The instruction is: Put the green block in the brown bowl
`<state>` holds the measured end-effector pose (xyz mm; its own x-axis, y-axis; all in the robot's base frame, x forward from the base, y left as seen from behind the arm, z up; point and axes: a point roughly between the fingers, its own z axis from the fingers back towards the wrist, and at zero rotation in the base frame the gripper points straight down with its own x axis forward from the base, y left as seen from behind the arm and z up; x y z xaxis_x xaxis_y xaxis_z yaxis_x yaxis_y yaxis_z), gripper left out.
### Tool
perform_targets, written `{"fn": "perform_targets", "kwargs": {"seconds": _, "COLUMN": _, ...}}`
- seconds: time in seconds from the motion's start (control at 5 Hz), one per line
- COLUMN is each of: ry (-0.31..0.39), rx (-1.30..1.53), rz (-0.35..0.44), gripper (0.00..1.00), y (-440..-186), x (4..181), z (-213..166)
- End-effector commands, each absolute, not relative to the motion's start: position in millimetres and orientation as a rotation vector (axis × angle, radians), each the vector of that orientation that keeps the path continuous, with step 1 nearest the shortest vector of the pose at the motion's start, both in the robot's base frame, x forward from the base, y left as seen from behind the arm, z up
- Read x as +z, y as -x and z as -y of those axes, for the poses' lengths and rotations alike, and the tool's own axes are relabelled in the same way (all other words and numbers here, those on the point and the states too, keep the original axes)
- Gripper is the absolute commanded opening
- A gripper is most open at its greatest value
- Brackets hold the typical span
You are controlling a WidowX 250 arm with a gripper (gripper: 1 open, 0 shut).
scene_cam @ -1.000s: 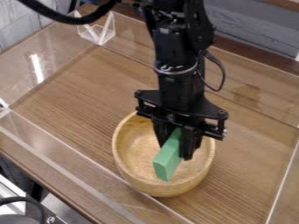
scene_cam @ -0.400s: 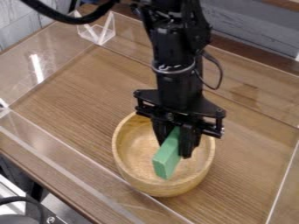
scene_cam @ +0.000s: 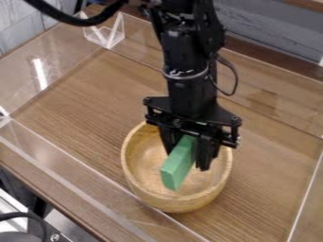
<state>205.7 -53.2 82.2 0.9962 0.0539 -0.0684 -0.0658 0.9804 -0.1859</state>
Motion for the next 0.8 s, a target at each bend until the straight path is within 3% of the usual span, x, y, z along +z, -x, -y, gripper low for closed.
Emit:
{"fn": "perform_targets", "kwargs": {"seconds": 0.0, "ry": 0.201, "rx": 0.065, "rz": -0.026, "gripper": 1.0, "y": -213.3, "x": 89.6, "z": 52.0}}
{"fn": "perform_targets", "kwargs": {"seconds": 0.6, "ry": 0.204, "rx": 0.072, "rz": -0.036, "gripper": 1.0, "y": -212.9, "x": 84.7, "z": 40.7}}
